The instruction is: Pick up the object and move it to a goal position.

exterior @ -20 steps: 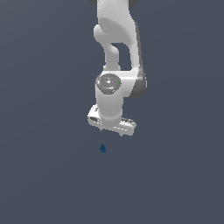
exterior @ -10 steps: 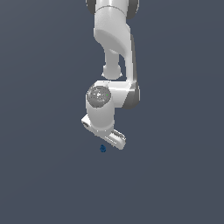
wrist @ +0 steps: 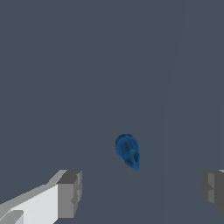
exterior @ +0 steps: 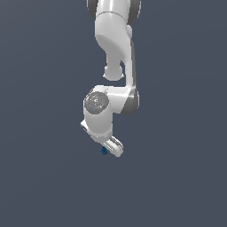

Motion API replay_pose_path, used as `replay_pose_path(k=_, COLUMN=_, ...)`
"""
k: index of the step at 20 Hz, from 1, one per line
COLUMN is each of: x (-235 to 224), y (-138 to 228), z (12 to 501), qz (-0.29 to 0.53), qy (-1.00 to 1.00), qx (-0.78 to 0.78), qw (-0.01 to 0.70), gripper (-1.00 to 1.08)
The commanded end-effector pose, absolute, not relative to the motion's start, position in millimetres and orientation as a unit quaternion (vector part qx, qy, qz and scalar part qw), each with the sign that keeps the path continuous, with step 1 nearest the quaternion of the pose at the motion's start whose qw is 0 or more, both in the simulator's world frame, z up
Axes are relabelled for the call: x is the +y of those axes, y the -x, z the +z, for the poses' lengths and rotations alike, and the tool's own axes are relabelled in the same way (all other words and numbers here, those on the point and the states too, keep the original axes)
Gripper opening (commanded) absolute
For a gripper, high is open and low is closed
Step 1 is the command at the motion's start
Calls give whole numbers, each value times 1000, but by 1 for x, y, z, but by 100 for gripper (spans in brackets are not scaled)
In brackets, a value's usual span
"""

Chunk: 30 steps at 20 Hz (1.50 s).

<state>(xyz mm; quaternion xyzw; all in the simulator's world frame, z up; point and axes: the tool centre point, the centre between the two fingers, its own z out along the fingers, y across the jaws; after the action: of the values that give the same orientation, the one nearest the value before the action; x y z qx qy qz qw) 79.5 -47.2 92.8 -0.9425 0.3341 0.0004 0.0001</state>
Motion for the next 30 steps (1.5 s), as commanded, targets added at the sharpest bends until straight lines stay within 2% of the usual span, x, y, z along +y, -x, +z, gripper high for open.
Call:
replay_pose_path(k=1, x=-47, y=-79, z=93, qz=0, qy=943, qx=334, qw=0, gripper=100)
replay_pose_path(k=13, x=-48, y=-79, z=47, qz=0, qy=942, qx=336, qw=0, gripper=100)
replay_pose_path(k=19, x=-47, y=-80, z=43, qz=0, qy=942, qx=336, qw=0, gripper=100)
replay_pose_path(k=20, x=-47, y=-80, z=43, qz=0, qy=942, qx=336, qw=0, gripper=-100)
replay_pose_path(k=30, x=-47, y=-80, z=43, qz=0, qy=942, qx=336, qw=0, gripper=-100)
